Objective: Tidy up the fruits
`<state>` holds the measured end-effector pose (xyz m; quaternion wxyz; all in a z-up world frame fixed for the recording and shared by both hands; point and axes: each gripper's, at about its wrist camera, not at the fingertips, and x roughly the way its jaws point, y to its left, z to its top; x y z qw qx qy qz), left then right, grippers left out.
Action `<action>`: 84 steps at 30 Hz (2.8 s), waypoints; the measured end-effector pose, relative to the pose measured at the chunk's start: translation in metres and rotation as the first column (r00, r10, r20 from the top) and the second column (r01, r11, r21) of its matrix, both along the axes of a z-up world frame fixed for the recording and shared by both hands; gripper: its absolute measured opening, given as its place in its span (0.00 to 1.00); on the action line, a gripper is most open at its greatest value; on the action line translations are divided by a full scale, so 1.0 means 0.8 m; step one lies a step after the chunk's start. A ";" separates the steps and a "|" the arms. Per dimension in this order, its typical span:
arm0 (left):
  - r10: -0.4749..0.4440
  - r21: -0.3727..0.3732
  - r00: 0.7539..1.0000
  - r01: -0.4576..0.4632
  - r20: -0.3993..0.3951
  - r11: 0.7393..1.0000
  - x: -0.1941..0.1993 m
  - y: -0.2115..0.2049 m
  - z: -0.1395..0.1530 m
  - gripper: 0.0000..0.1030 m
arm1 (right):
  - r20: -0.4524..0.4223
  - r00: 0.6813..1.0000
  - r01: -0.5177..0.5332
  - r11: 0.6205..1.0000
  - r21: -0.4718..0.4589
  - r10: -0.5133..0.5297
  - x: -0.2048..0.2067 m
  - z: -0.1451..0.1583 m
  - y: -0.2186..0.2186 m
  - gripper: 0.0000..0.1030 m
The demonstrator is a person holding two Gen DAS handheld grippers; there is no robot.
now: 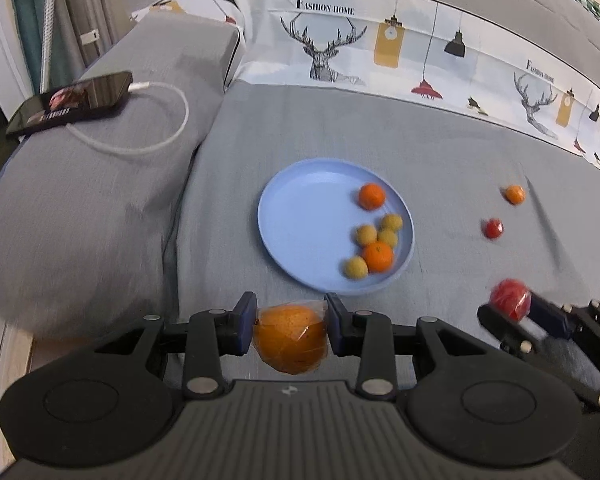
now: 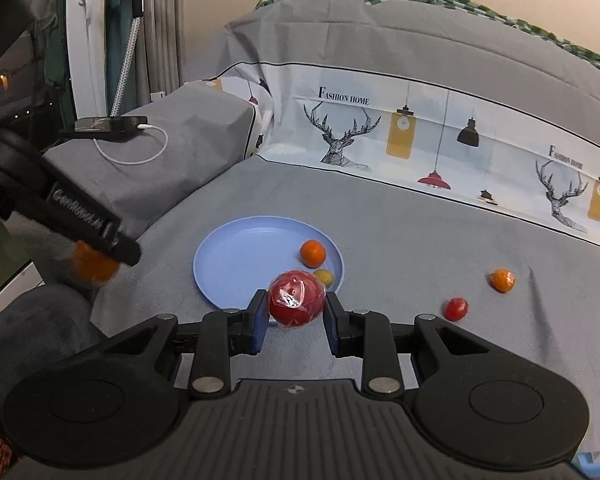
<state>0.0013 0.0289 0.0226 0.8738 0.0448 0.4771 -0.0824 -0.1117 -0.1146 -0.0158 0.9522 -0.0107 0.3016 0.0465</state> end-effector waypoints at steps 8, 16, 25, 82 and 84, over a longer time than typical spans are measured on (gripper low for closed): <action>-0.006 0.015 1.000 0.006 -0.003 1.000 0.072 -0.015 -0.023 0.39 | -0.041 0.999 -0.026 1.000 -0.010 0.025 0.062 -0.016 0.017 0.30; -0.031 0.043 0.997 0.034 -0.066 0.999 0.129 -0.028 -0.077 0.39 | -0.123 0.992 -0.038 0.999 0.015 0.040 0.128 -0.054 0.032 0.30; -0.035 0.122 0.992 0.050 -0.122 0.991 0.180 -0.038 -0.136 0.39 | -0.215 0.975 -0.055 0.998 0.013 0.056 0.180 -0.103 0.044 0.30; -0.008 0.235 0.993 -0.019 0.117 0.972 -0.083 -0.007 -0.021 1.00 | -0.032 0.999 -0.017 0.999 0.051 0.018 -0.040 0.014 0.009 0.99; -0.009 0.239 0.994 -0.018 0.112 0.971 -0.082 -0.007 -0.022 1.00 | -0.038 0.999 -0.020 0.998 0.056 0.022 -0.039 0.013 0.009 0.99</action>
